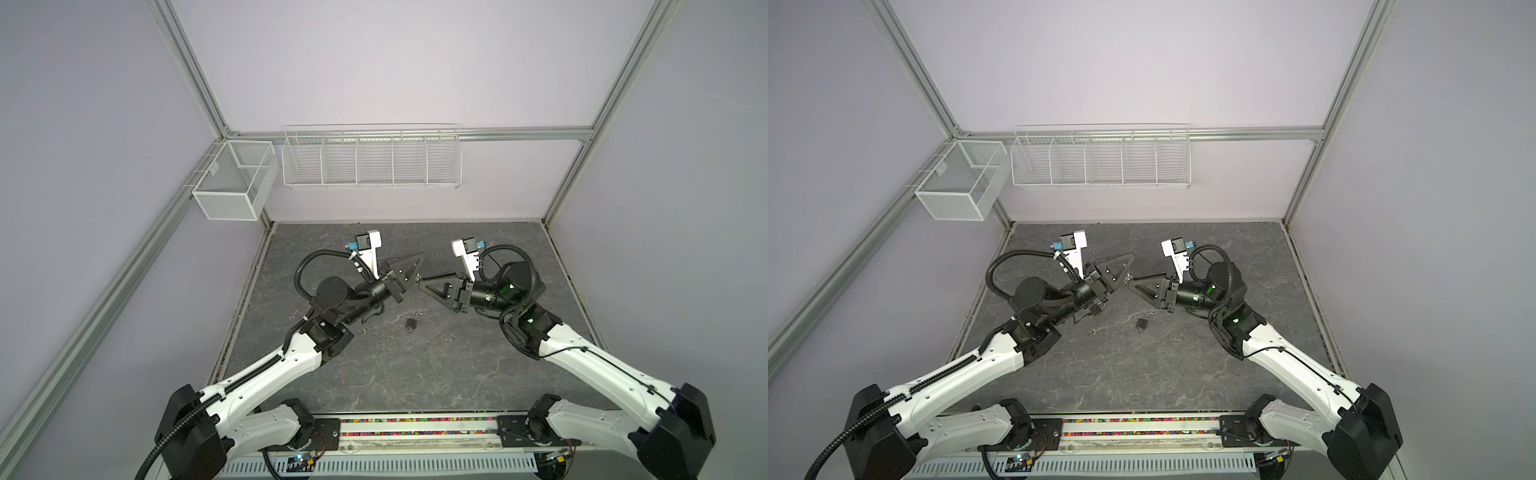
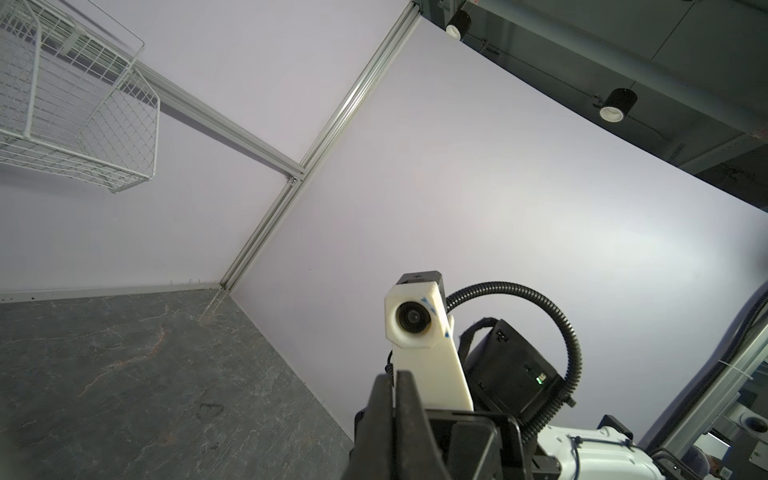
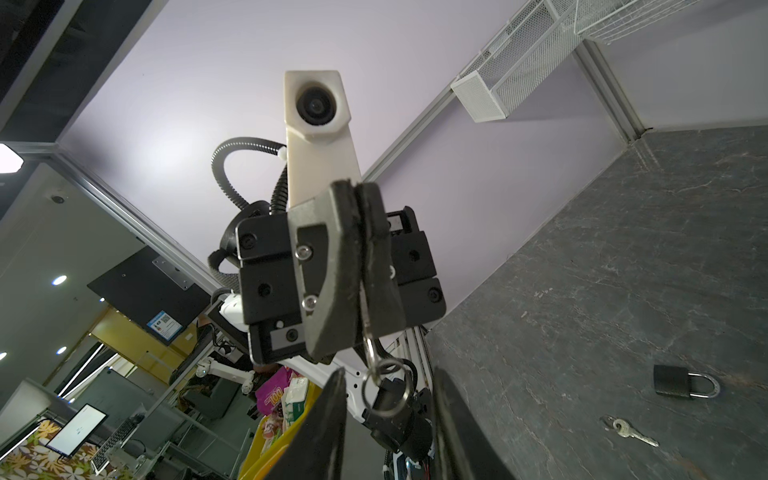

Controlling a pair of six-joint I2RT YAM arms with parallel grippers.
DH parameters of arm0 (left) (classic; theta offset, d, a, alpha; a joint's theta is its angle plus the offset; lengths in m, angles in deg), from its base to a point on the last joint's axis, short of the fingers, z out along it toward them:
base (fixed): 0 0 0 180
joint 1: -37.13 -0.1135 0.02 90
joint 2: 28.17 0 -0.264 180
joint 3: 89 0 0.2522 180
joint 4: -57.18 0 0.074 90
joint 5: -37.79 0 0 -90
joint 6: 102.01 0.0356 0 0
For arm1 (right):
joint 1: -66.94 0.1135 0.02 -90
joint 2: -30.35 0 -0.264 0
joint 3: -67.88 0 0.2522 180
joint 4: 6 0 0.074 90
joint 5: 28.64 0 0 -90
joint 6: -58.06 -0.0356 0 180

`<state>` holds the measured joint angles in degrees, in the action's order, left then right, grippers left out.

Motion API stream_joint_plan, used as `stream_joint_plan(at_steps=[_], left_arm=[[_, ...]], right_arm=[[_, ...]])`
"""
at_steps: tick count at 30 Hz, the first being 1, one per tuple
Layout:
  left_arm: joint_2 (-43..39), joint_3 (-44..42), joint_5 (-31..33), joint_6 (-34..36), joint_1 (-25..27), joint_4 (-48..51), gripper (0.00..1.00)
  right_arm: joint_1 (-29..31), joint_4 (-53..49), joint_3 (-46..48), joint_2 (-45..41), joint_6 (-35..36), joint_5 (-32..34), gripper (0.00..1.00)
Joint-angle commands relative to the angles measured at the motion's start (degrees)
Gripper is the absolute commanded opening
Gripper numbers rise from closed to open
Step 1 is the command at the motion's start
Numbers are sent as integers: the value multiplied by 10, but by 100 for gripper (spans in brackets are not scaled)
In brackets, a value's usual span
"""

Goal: Unlock with the key

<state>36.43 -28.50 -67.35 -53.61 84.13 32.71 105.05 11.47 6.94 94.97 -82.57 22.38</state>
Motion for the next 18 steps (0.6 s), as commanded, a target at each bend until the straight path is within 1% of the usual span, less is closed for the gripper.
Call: stream_joint_plan(at_steps=[1, 5, 10, 15, 18], left_arm=[[-9, -9, 20, 11, 4, -37, 0], [-7, -10, 33, 13, 5, -46, 0], [-2, -13, 40, 14, 6, -56, 0], [0, -12, 51, 12, 6, -61, 0], [4, -13, 54, 10, 6, -67, 0]], right_arm=[[7, 88, 21, 2, -42, 21, 37], [22, 106, 21, 8, -47, 38, 36], [32, 111, 18, 16, -38, 58, 34], [40, 109, 10, 26, -32, 65, 27], [41, 111, 9, 28, -32, 68, 27]])
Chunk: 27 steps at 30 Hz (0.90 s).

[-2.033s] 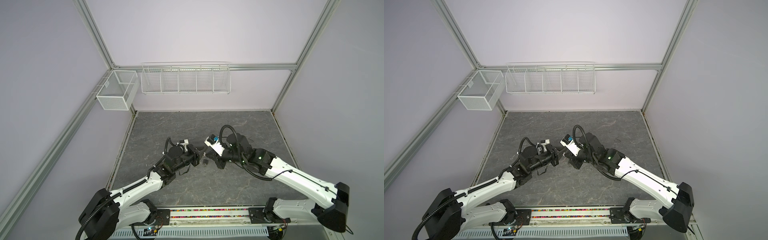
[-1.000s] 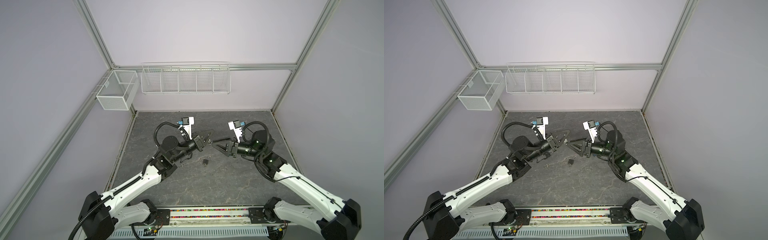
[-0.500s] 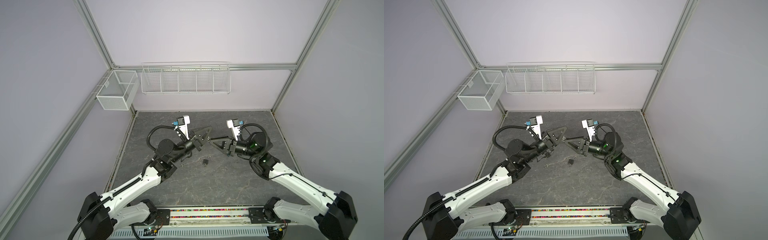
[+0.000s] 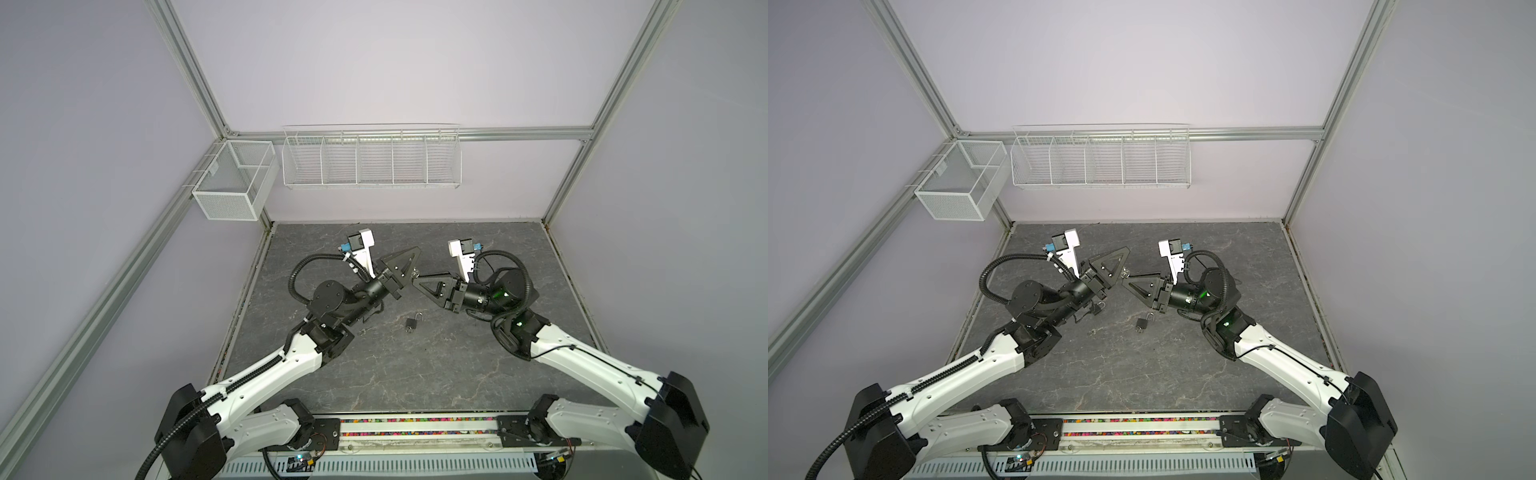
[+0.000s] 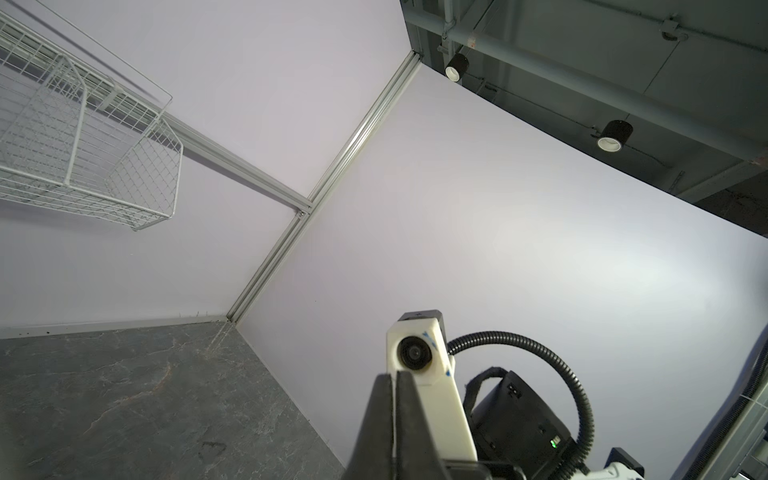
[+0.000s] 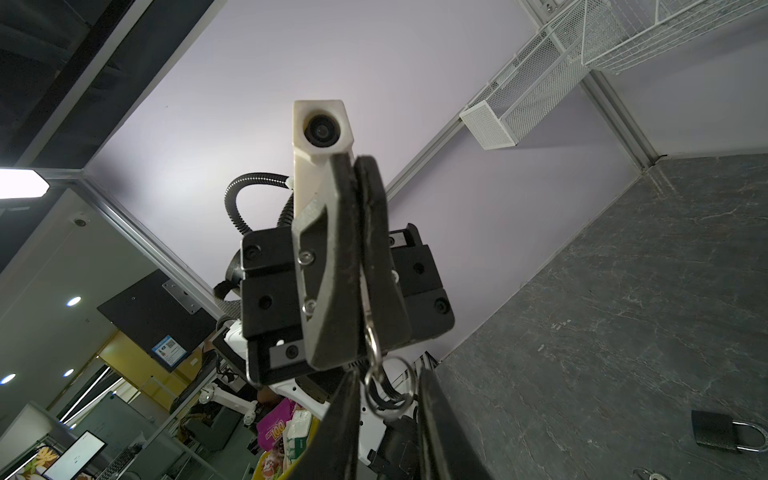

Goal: Unlock with the key

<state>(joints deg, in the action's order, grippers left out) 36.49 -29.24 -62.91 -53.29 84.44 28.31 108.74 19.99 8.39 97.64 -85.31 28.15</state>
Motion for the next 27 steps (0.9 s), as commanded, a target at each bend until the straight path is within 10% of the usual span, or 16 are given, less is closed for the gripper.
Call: stream_joint_plan(at_steps=[1, 27], left_arm=[[6, -5, 7, 6, 3, -24, 0], [20, -7, 12, 5, 3, -48, 0]], right_arm=[[4, 28, -6, 2, -4, 11, 27], [10, 38, -18, 8, 15, 21, 20]])
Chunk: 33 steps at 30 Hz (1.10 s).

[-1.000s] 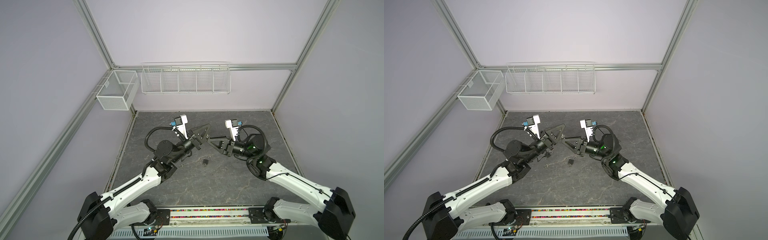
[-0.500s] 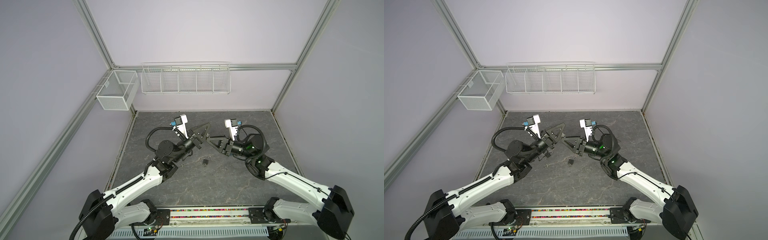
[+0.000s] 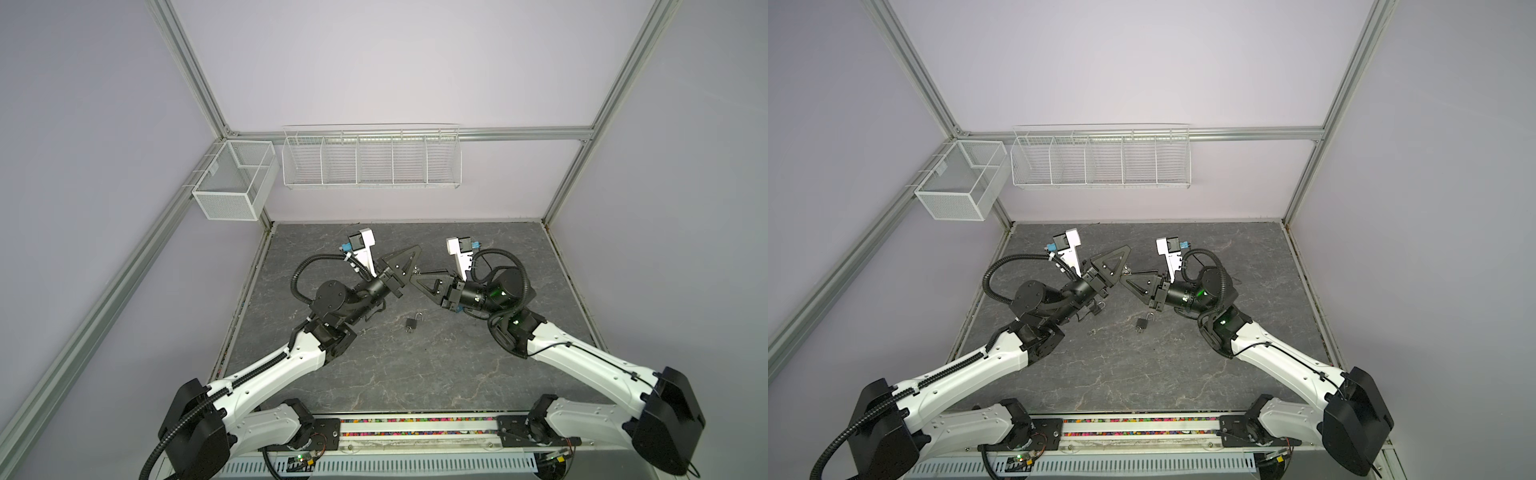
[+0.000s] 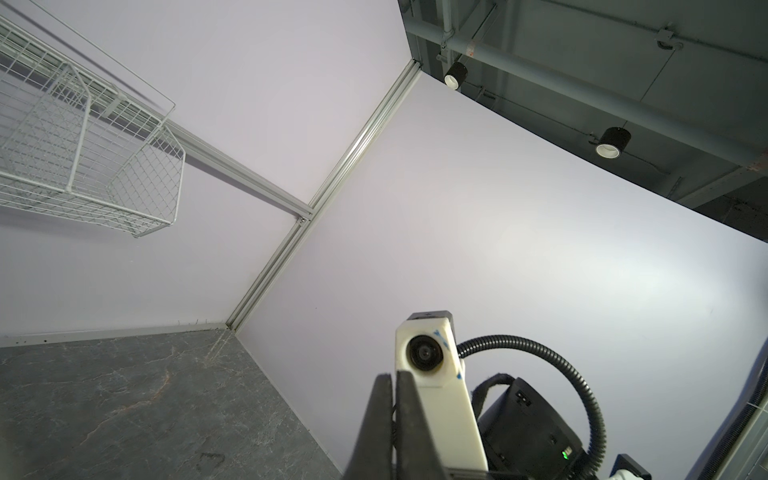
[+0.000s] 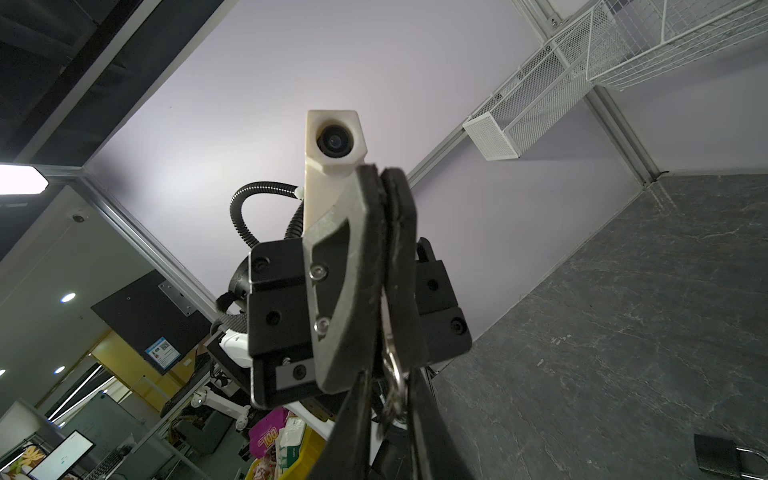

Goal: Unlock with the key

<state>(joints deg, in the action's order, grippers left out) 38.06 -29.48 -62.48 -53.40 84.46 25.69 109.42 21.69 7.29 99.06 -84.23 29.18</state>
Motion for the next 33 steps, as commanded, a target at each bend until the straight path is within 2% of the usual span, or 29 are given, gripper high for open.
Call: stream_joint_plan(at_steps=[1, 4, 7, 24, 25, 27, 30, 33], left_arm=[[4, -5, 7, 6, 3, -22, 0], [4, -5, 8, 7, 4, -20, 0], [4, -6, 10, 7, 3, -23, 0], [7, -15, 28, 29, 4, -48, 0], [5, -19, 33, 25, 4, -55, 3], [2, -20, 48, 17, 3, -55, 26], [-5, -12, 60, 19, 3, -10, 43], [-12, -13, 80, 18, 3, 30, 53]], right_arm=[[3, 19, -6, -9, 6, 13, 19], [2, 10, -11, -11, 11, 10, 19], [2, 2, -13, -10, 10, 13, 9], [-19, -61, -29, -18, 24, -6, 6], [-24, -74, -29, -21, 24, -6, 6], [-37, -98, -28, -27, 22, -13, 6], [-53, -146, -28, -41, 28, -28, 6], [-70, -241, -28, -68, 61, -31, 6]])
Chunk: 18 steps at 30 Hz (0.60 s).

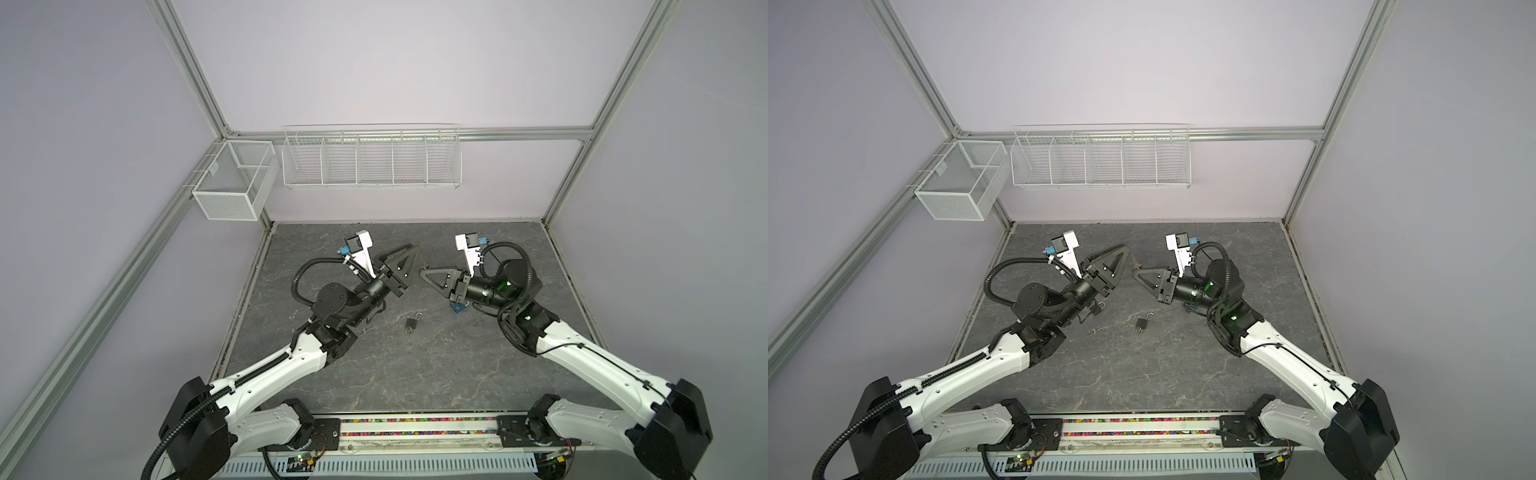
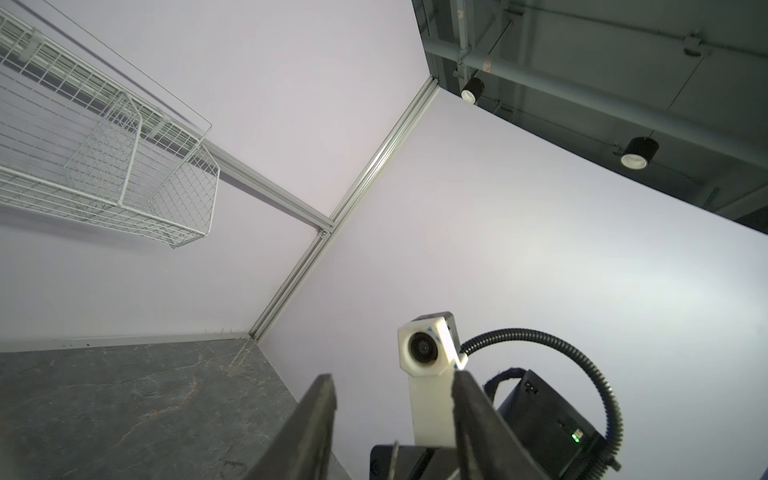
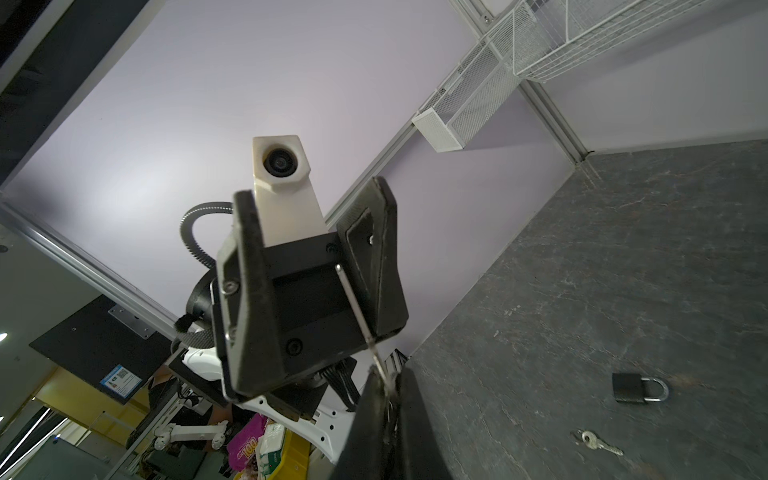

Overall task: Unlock with the key
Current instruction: 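Move the left gripper down over the blue padlock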

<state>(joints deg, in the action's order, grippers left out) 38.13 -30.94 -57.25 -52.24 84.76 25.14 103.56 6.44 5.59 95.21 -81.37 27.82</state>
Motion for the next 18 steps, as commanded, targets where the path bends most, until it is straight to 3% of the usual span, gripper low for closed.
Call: stream_joint_plan(at_steps=[1, 8, 13, 18], left_arm=[[-13, 5, 33, 9, 0, 56, 53], [62, 116, 49, 66, 1, 373, 54], [168, 156, -15, 100, 2, 408, 54], [306, 279, -8, 203, 40, 548, 54]], right_arm=[[-17, -124, -12, -38, 45, -18, 6], [-93, -387, -7, -95, 123, -33, 6], [-198, -535, 20, -123, 152, -15, 6], [-309, -622, 59, -118, 174, -27, 6]])
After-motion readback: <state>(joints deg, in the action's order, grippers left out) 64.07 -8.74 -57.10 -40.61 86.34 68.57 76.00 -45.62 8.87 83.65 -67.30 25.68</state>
